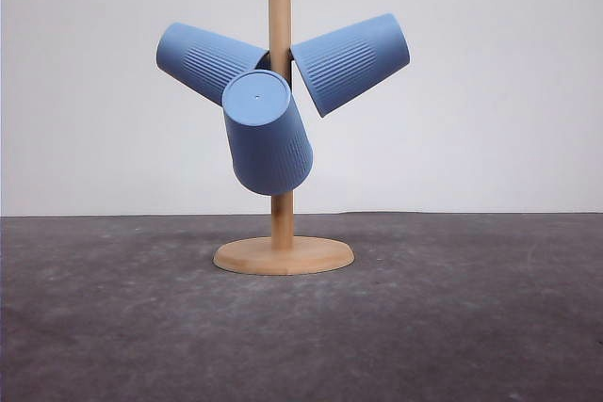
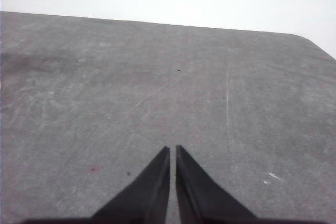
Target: Place three cups
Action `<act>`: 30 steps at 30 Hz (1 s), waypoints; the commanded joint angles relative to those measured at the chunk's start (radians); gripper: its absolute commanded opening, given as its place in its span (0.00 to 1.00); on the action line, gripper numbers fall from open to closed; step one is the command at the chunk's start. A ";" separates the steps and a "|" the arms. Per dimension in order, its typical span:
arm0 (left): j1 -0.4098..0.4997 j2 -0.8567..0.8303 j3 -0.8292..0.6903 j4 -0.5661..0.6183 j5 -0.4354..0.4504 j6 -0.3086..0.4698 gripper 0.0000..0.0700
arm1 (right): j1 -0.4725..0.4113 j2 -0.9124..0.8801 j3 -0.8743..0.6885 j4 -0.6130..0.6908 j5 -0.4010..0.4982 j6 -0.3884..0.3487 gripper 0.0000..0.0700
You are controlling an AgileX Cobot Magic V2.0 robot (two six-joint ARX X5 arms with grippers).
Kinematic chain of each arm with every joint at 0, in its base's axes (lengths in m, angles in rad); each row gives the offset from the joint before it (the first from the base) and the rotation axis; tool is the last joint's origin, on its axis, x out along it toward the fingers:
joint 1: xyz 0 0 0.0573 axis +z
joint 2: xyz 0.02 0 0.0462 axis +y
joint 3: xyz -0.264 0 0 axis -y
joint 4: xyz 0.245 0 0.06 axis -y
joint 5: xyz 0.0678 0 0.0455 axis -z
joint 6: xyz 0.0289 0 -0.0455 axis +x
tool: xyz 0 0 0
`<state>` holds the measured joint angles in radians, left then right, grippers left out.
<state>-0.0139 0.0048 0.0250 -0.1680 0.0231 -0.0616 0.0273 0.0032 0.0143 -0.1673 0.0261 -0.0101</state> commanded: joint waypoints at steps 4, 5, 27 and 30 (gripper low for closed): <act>0.000 0.000 -0.013 0.011 -0.004 0.008 0.00 | 0.002 0.000 -0.003 0.010 0.000 0.013 0.02; 0.000 0.000 -0.013 0.011 -0.004 0.008 0.00 | 0.002 0.000 -0.003 0.010 0.000 0.013 0.02; 0.000 0.000 -0.013 0.011 -0.004 0.008 0.00 | 0.002 0.000 -0.003 0.010 0.000 0.013 0.02; 0.000 0.000 -0.013 0.011 -0.005 0.008 0.00 | 0.002 0.000 -0.003 0.010 0.000 0.013 0.02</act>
<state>-0.0139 0.0048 0.0250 -0.1680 0.0231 -0.0616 0.0273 0.0032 0.0143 -0.1673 0.0261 -0.0101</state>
